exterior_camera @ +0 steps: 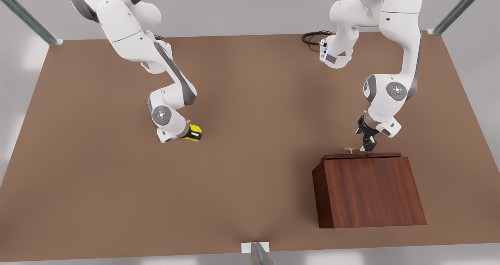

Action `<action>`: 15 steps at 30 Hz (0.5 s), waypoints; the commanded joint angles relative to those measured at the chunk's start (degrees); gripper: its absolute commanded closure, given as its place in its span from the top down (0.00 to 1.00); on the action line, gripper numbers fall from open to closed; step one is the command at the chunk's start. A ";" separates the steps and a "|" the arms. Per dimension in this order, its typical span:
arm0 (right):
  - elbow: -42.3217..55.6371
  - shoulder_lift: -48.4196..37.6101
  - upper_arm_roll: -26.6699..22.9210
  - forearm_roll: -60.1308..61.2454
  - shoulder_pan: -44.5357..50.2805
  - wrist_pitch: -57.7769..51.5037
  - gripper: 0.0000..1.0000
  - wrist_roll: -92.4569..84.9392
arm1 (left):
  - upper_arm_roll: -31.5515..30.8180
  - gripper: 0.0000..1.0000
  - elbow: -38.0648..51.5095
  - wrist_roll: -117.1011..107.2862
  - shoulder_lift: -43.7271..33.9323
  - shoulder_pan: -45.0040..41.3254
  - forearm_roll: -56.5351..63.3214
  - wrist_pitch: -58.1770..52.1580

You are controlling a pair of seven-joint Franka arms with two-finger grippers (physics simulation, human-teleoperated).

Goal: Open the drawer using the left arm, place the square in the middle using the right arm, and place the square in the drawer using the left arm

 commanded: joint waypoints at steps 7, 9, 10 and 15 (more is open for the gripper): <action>33.65 16.02 -5.63 8.18 18.24 -11.84 0.68 21.88 | 0.00 1.00 -1.51 0.00 -2.06 0.02 0.02 -2.38; 43.85 22.70 -5.37 7.83 19.56 -12.90 0.68 27.85 | 0.00 1.00 -2.39 0.00 -2.85 0.02 0.02 -2.46; 49.03 26.66 -5.37 7.65 21.84 -12.72 0.68 31.89 | 0.00 1.00 -2.48 0.09 -3.12 0.02 0.02 -2.99; 66.18 40.64 -5.81 6.51 25.54 -9.12 0.69 40.07 | 0.00 1.00 -3.71 0.09 -4.43 0.02 0.11 -3.61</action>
